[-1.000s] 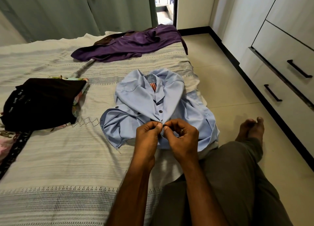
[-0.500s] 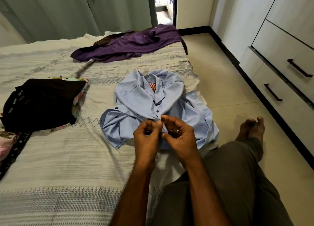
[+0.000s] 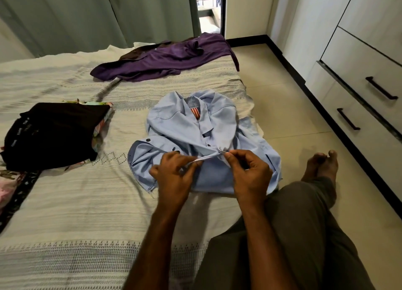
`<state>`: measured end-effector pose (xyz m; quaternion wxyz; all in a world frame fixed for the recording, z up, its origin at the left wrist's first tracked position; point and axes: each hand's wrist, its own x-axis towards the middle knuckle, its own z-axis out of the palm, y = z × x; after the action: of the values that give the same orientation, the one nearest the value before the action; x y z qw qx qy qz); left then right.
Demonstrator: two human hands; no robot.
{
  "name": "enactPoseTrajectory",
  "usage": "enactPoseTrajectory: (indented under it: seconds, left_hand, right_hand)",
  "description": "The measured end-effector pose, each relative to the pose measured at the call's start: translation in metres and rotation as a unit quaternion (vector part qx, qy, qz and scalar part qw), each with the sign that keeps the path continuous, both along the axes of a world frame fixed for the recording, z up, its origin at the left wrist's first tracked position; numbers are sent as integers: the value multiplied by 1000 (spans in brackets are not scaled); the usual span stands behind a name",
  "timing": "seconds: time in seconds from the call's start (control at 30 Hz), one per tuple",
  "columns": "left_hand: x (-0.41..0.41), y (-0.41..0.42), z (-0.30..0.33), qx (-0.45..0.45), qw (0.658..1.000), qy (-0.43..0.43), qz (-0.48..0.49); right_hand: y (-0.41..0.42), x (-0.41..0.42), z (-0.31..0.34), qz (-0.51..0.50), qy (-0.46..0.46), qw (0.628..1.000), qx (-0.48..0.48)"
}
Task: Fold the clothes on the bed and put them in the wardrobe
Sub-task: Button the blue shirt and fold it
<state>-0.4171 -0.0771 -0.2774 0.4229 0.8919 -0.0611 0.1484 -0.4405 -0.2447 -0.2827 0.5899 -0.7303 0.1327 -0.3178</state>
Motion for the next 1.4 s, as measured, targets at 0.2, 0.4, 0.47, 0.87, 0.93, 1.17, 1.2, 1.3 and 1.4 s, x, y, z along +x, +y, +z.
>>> enactPoseTrajectory:
  seconds: [0.2,0.4,0.47,0.87,0.93,1.17,1.2,1.3,1.4]
  left_hand:
    - [19,36,24,190,971,-137,-39]
    - [23,59,43,225,960,-106,-131]
    - [21,63,45,207,963,-81,-151]
    - [25,81,60,-144,934,154,-287]
    - [26,85,59,-172,927,176,-282]
    - [26,83,55,-166,924,224,-261]
    - [25,83,56,-137,931,224,-253]
    - [25,80,59,-2,948,216,-234]
    - [27,81,56,114,948,196,-224]
  right_hand:
    - [-12,-1,0,60,26,993,-97]
    - [-27,-7,1,132,152,969,-141]
    - [-27,-7,4,89,126,978,-143]
    - [-40,-13,18,67,163,975,-134]
    - [-48,-16,16,104,188,966,-144]
    - [-49,-20,18,109,226,952,-176]
    - [-48,-20,19,105,230,951,-176]
    - [-46,-21,21,95,258,941,-198]
    - [-42,-22,28,90,328,908,-245]
